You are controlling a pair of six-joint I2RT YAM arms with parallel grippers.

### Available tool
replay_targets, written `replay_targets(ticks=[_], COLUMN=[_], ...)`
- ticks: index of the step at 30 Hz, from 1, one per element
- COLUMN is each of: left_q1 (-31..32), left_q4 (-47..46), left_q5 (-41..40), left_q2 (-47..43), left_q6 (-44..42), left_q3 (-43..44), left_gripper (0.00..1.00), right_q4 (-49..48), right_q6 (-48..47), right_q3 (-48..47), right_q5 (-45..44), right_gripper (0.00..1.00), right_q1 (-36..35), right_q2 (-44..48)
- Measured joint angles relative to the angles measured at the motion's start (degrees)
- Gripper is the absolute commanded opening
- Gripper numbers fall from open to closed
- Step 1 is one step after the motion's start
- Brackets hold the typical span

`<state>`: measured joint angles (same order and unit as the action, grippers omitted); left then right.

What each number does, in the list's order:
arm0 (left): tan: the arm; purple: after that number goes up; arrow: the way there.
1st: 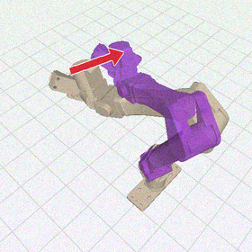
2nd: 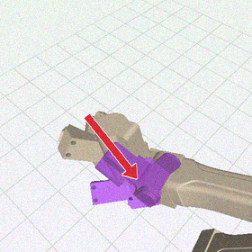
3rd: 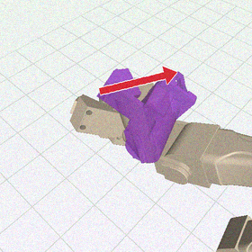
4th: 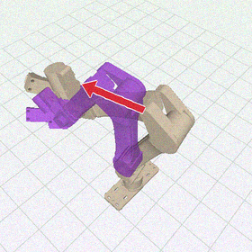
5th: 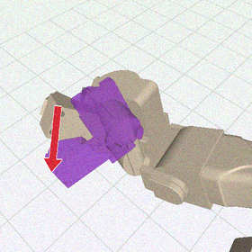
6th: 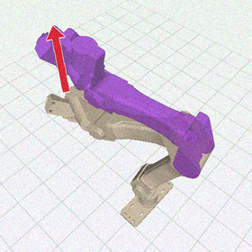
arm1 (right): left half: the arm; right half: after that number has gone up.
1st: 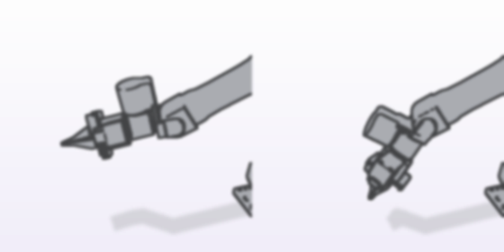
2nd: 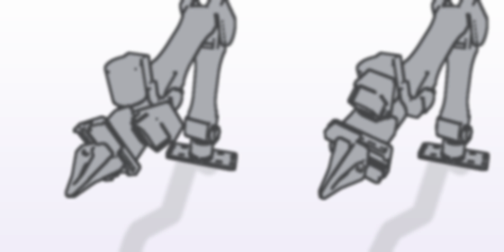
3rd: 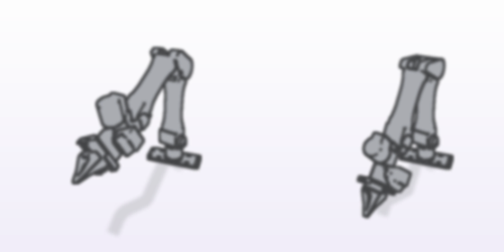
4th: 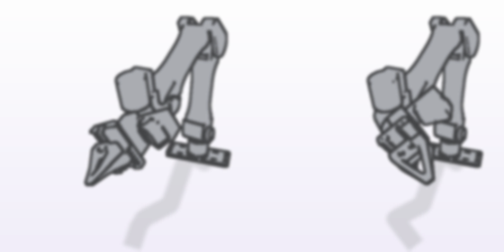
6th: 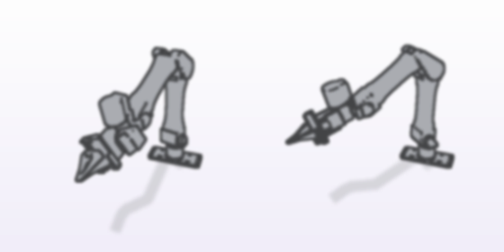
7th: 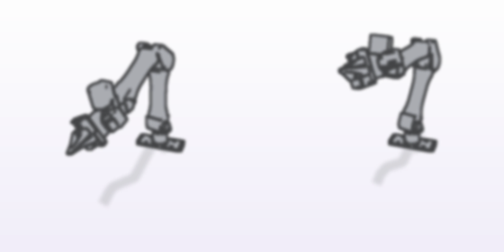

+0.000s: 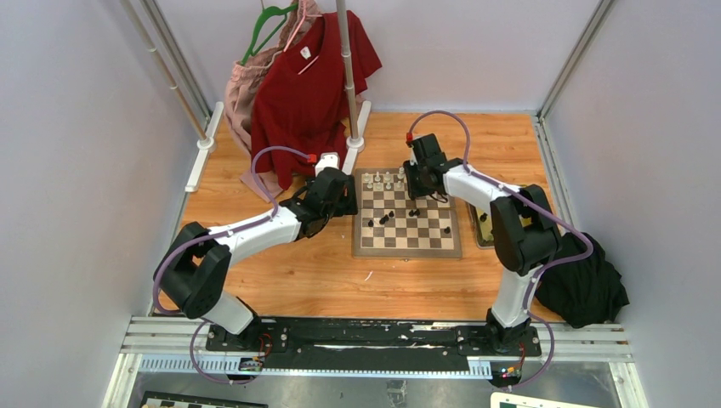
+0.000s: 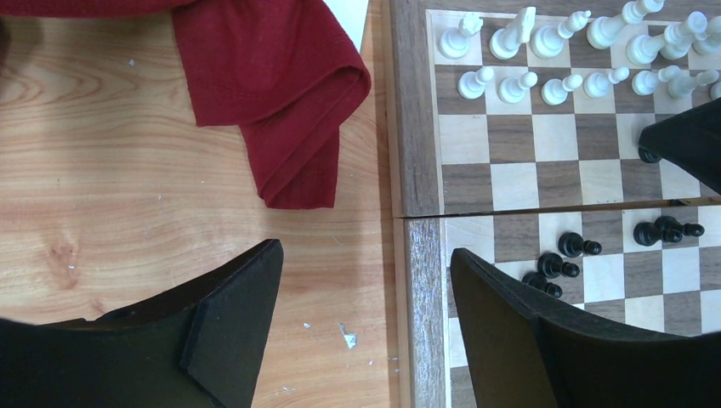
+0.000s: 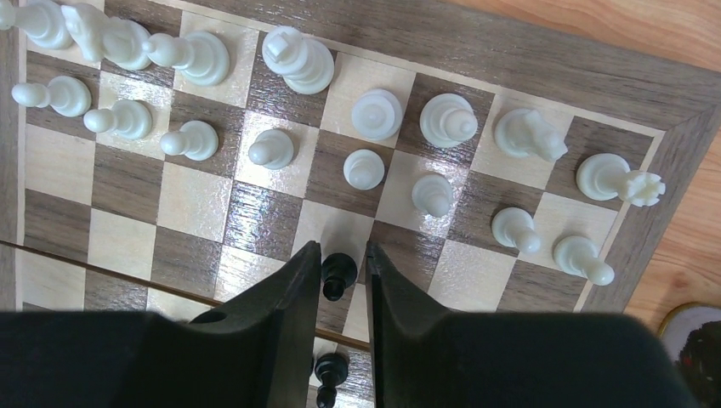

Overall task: Set up the chess pieces on the board
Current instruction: Pick up the chess piece from the chessboard.

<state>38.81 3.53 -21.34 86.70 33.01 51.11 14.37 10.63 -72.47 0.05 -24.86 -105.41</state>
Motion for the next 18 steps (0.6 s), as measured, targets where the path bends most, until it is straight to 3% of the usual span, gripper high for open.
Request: replay_targets(ticks=[10, 18], left_q1=[0.00, 0.00], left_q4=[0.00, 0.02], left_q5=[-0.17, -0.74], left_q2=[0.07, 0.04], left_q6=[0.02, 0.02], left_q3=[0.00, 0.00], left_gripper=[0.78, 0.78], right_q4=[0.09, 0.63], right_q6=[-0.74, -1.25], right_q3=[0.00, 0.04], right_q5=[-0.33, -2.10], right_gripper=[0.05, 0.00], right_q1=[-0.90, -1.33], right_q2=[-0.13, 1.11])
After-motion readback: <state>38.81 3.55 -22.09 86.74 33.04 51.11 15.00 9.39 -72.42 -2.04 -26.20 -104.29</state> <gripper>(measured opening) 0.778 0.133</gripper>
